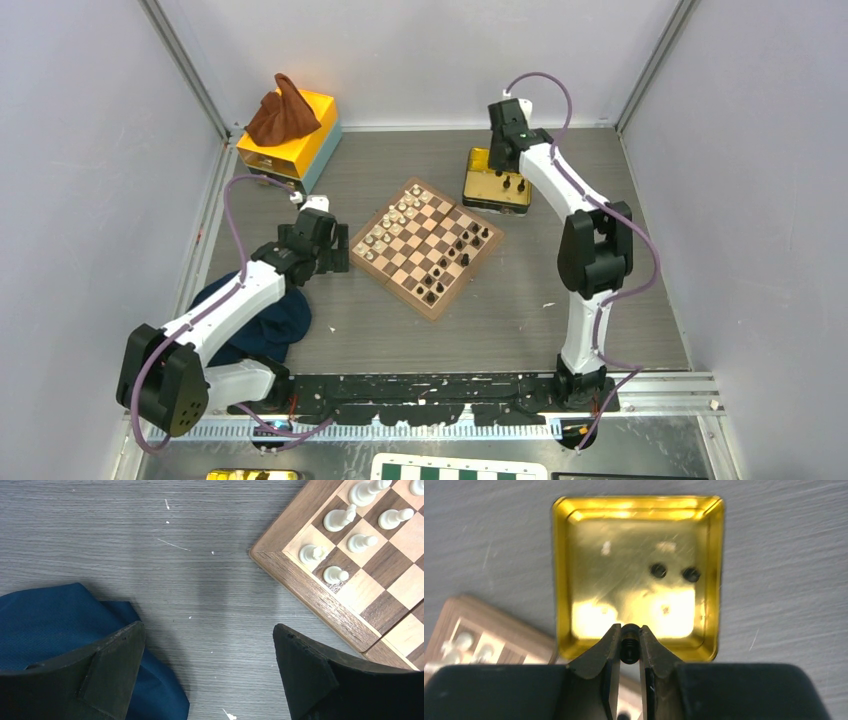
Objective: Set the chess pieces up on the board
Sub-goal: Place the chess piece on the chessboard.
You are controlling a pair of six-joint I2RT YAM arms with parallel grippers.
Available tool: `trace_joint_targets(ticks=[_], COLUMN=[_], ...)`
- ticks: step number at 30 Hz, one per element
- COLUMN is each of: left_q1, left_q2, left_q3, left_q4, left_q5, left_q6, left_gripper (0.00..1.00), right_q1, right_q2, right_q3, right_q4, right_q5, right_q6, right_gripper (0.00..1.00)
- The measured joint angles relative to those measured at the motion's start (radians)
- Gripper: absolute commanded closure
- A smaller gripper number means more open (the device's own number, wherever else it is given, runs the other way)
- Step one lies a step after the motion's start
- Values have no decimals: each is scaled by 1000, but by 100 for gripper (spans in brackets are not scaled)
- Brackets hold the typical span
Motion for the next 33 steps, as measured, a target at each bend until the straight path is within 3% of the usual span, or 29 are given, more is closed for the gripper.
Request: trace_joint_targets(ticks=[9, 16, 33], left_q1=[0, 0, 0], left_q2=[-14, -19, -33], left_q3=[0, 0, 2], left_q4=[0, -1, -1], left_q5=[19, 31, 48], left_q6=[-4, -15, -24], left_gripper=[0, 0, 0], right_q1=[191, 273, 505], right_q2=[-230, -359, -466], right_q3=[-216, -335, -529], right_q4=[-5, -36, -74], right_q5=[8, 18, 39], right_q6=[-2, 20, 116], right_gripper=[99, 99, 99])
